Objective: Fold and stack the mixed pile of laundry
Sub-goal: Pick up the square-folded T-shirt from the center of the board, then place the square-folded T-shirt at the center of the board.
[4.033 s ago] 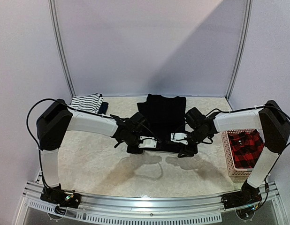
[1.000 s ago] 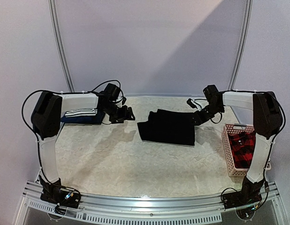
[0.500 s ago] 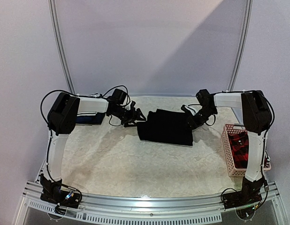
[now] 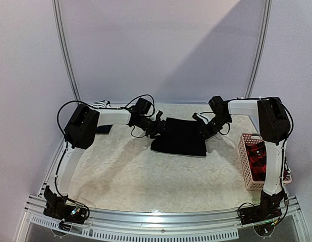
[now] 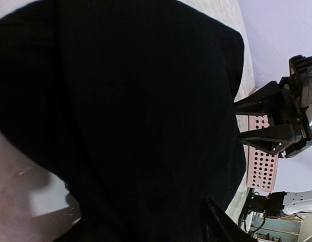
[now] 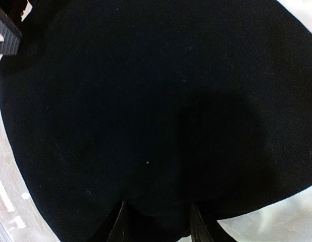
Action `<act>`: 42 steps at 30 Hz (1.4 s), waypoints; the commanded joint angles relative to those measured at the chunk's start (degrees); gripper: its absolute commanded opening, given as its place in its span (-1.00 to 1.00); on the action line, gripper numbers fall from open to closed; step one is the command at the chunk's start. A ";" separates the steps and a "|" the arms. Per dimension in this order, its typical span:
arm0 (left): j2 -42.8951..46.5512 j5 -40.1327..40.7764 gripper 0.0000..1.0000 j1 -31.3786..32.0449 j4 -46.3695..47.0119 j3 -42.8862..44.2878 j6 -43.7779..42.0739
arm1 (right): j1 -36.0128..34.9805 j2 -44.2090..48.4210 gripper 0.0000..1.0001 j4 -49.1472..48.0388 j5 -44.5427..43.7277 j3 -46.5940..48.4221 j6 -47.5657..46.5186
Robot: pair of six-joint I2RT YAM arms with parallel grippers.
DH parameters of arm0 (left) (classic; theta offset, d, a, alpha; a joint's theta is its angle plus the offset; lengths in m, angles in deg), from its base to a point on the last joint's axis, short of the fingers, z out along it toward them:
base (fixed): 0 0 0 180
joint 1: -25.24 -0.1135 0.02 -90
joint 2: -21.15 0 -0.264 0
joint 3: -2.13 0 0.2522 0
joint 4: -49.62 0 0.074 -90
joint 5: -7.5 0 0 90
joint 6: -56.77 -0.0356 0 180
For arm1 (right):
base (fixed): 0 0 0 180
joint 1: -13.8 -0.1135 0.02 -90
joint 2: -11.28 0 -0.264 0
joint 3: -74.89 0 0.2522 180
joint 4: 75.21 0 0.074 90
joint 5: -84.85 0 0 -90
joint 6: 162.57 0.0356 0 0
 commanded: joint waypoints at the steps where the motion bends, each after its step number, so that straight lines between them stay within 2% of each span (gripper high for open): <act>1: -3.69 -2.83 0.19 1.34 -0.51 1.85 2.15 | -1.09 -2.43 -0.18 1.71 0.68 0.11 -0.51; 4: -5.29 -3.57 0.00 2.07 -0.36 4.13 3.07 | -1.13 -2.40 -0.18 1.74 0.93 0.13 -0.59; 8: -5.93 -2.29 -0.57 1.90 -0.87 5.37 3.68 | -1.12 -1.86 -0.19 2.24 0.89 0.02 -0.83; 14: -1.12 5.53 -1.00 -0.43 -12.92 6.60 -6.03 | -1.05 5.76 -0.18 5.99 3.41 -1.21 -3.64; 20: 3.25 19.91 -1.00 -2.63 -35.74 14.56 -20.63 | 0.33 18.92 -0.13 9.34 6.63 -5.35 -5.87; 24: 5.47 29.22 -1.00 -4.28 -46.21 17.71 -25.38 | 0.46 24.71 -0.12 9.23 7.71 -9.51 -7.41; 28: 6.54 37.36 -1.00 -5.93 -52.25 20.11 -29.35 | 0.47 27.94 -0.11 7.90 9.16 -12.80 -7.78; 32: 8.37 44.06 -1.00 -7.51 -54.51 21.96 -31.50 | 0.46 27.91 -0.10 7.08 9.77 -13.62 -7.91; 42: 5.54 56.19 -1.00 -11.40 -60.73 36.56 -37.60 | 0.46 26.52 -0.10 6.43 10.74 -15.82 -9.07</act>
